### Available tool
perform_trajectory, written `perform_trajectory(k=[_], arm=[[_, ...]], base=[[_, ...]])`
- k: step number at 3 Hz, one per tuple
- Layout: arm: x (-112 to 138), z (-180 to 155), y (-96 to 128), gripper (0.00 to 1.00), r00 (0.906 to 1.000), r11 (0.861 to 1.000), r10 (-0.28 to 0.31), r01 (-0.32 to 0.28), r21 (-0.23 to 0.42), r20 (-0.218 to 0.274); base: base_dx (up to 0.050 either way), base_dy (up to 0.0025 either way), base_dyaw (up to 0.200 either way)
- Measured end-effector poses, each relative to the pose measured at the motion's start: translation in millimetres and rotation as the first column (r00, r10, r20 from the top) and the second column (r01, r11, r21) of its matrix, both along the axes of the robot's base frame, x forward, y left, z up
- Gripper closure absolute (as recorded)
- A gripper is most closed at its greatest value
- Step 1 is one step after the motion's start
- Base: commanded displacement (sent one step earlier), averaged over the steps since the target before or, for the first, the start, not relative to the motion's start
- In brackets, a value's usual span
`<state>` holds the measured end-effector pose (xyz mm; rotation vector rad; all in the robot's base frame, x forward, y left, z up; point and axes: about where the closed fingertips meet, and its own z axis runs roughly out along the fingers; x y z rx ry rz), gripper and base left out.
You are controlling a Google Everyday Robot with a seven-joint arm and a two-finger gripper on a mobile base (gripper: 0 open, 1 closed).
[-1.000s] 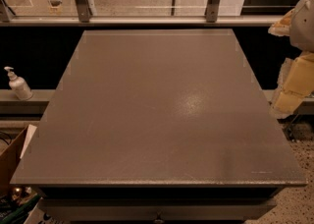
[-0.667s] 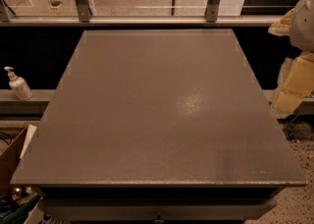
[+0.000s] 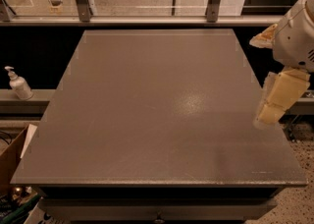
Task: Move water bottle near coke can
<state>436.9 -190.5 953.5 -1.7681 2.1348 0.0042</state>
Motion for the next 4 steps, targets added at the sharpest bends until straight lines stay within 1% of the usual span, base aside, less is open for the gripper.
perform_trajectory(k=[1,2,3,4], arm=[[-4,-17,23,0.0,0.9982,0.997,0.059,-0.059,0.048,-0.008],[-2,-33,21,0.0,0.9971,0.996,0.074,-0.073,0.042,-0.019],[-3,-29,40,0.0,0.9917,0.991,0.128,-0.128,0.034,0.005],[-3,-29,40,0.0,0.9916,0.991,0.129,-0.129,0.034,0.006]], base=[[0.0,0.0,0.0],[0.0,0.0,0.0],[0.0,0.0,0.0],[0.0,0.0,0.0]])
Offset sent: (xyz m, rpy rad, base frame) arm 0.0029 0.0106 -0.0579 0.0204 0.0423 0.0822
